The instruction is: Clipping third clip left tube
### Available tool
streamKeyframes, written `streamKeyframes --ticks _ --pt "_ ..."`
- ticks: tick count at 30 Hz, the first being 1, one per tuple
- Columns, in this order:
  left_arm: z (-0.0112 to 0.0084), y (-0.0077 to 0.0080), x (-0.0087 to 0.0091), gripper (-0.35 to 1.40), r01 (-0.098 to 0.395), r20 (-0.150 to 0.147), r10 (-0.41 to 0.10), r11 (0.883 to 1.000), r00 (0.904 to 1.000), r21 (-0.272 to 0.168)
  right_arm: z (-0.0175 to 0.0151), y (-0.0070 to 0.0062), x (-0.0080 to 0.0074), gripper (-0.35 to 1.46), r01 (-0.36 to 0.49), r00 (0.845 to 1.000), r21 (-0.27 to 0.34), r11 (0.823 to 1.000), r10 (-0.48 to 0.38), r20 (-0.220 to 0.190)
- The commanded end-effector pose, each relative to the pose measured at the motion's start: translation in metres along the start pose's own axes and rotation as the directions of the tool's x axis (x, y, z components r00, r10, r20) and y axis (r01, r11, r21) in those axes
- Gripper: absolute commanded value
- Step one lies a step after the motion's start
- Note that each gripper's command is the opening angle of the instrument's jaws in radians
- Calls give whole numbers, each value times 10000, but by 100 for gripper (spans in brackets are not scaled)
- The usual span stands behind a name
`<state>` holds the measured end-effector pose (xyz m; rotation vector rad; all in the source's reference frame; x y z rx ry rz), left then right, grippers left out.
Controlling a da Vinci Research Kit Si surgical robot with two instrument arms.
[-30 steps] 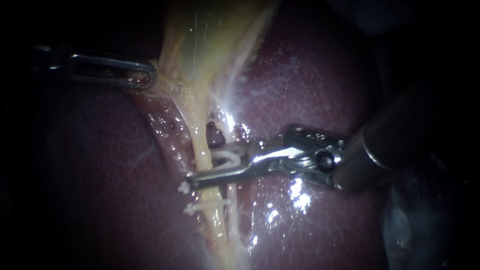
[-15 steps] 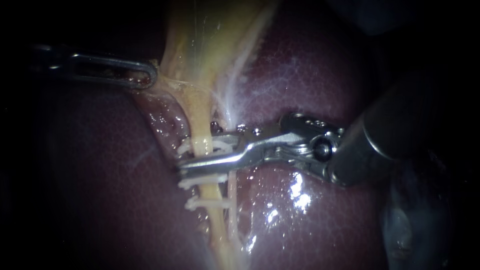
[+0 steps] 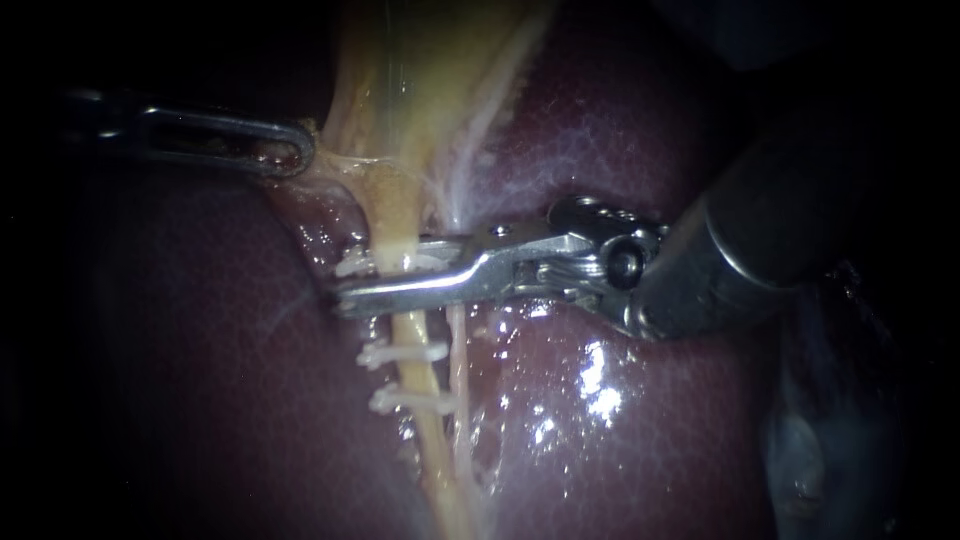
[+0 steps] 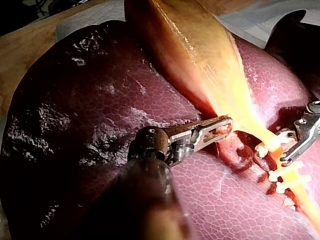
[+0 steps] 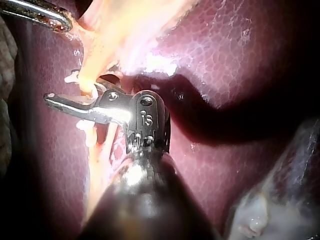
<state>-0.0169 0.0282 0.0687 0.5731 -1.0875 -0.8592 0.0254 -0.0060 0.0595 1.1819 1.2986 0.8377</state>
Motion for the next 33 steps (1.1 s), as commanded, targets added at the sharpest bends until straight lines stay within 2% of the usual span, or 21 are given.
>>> streamKeyframes --ticks 1,5,10,11,13,14,33 --pt "0 0 0 -35 1 1 -1 10000 10000 1 1 0 0 42 9 10000 17 10000 -9 17" --pt "0 0 0 -35 1 0 -1 10000 10000 1 0 0 0 35 -168 9999 30 9999 168 29" --pt "0 0 0 -35 1 0 -1 10000 10000 2 -1 -1 0 18 -228 9997 51 9997 227 48" --pt "0 0 0 -35 1 0 -1 10000 10000 2 -1 -1 -1 10 -227 9997 62 9997 226 58" --pt "0 0 0 -35 1 0 -1 10000 10000 2 -2 -2 -1 -27 -227 9997 132 9997 225 119" --pt "0 0 0 -35 1 0 -1 10000 10000 1 -2 -2 -1 -35 -227 9996 178 9996 224 160" --pt "0 0 0 -35 0 1 0 10000 10000 1 0 -2 -3 -35 -207 9997 109 9997 206 109"
